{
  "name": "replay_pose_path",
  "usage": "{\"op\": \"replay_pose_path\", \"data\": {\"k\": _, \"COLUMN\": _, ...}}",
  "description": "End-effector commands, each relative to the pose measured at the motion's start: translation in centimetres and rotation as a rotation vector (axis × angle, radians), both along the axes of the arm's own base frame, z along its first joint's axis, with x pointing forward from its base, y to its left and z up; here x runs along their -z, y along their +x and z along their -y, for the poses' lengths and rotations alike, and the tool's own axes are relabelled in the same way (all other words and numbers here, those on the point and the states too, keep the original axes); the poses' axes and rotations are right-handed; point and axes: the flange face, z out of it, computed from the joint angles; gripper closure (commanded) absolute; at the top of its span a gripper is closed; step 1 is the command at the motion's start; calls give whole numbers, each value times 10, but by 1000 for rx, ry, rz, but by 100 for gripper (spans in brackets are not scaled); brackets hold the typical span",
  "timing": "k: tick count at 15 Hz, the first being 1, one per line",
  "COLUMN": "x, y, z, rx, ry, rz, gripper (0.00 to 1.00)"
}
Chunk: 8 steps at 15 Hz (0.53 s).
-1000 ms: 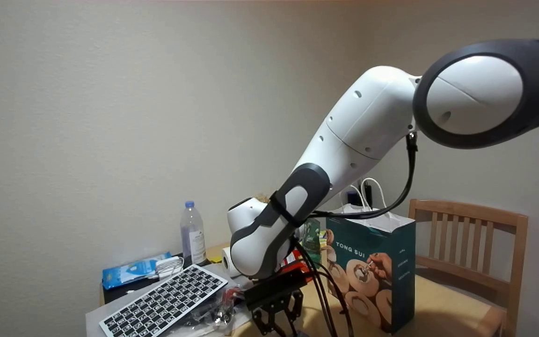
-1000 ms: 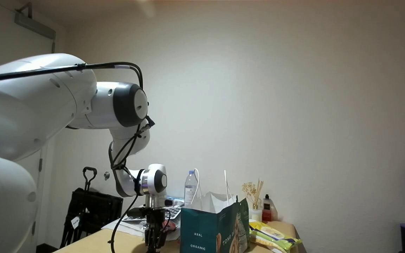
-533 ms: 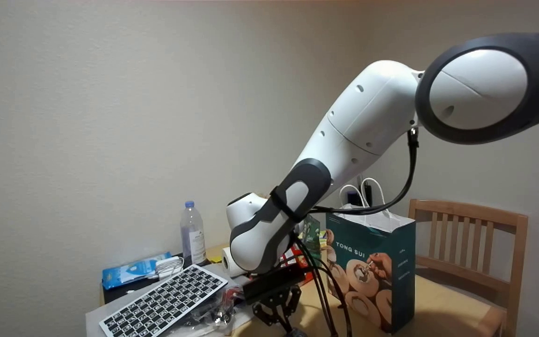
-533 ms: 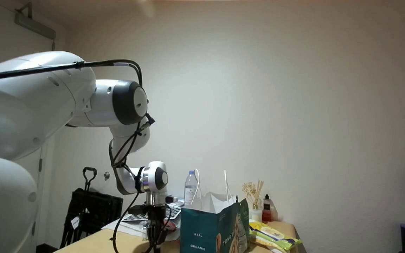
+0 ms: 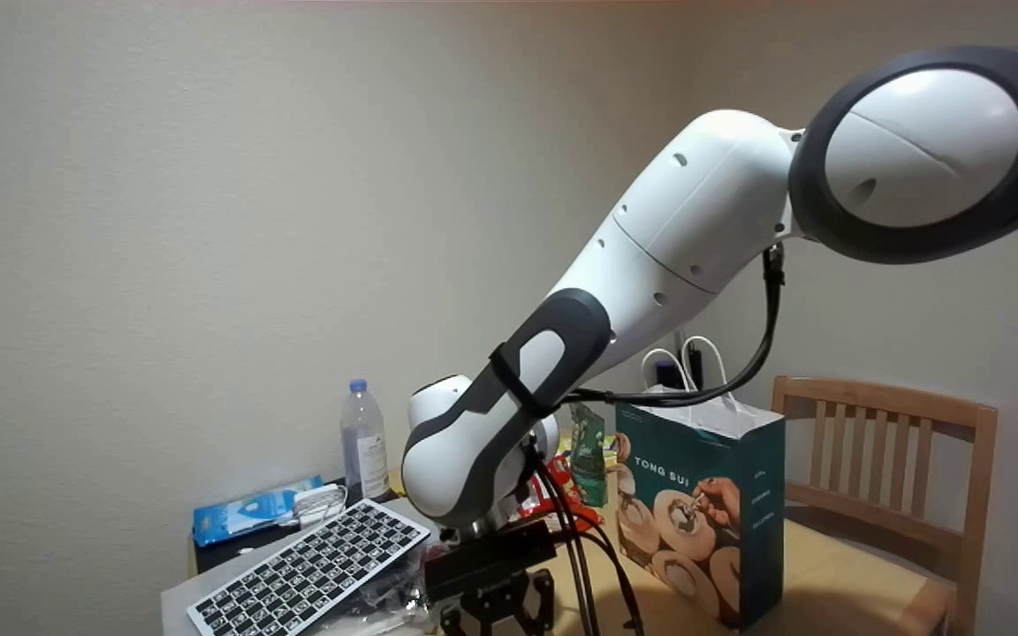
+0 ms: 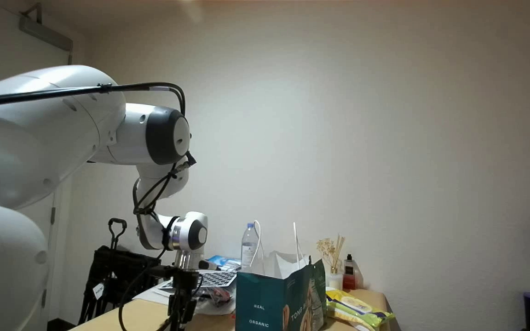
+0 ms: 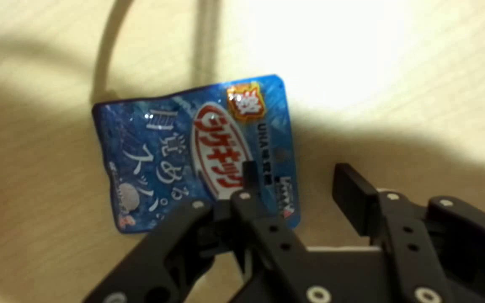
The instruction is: Put the blue plastic inside the bag
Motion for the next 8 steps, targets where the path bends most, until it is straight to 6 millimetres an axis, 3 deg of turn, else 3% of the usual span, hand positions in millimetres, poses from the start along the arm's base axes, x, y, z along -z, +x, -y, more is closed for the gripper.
{"op": "replay_pose_path", "data": {"k": 1, "x": 1, "y": -26, "z": -22, "rx": -7, "ry": 25, "rz": -25, "gripper": 19}}
{"op": "replay_pose_path", "data": {"k": 2, "x": 1, "y": -28, "z": -24, "rx": -17, "ry": 14, "rz": -20, "gripper": 14}}
{"op": "replay_pose_path", "data": {"k": 3, "x": 4, "y": -11, "z": -17, "rx": -24, "ry": 9, "rz": -16, "gripper": 31}}
{"op": "replay_pose_path", "data": {"k": 5, "x": 6, "y": -16, "z": -22, "rx": -33, "ry": 6, "rz": -21, "gripper": 18}}
{"op": "replay_pose_path", "data": {"k": 6, "x": 7, "y": -15, "z": -18, "rx": -19, "ry": 1, "rz": -20, "gripper": 1}}
{"op": "replay_pose_path", "data": {"k": 8, "x": 8, "y": -14, "z": -7, "rx": 41, "ry": 2, "rz": -20, "gripper": 1}}
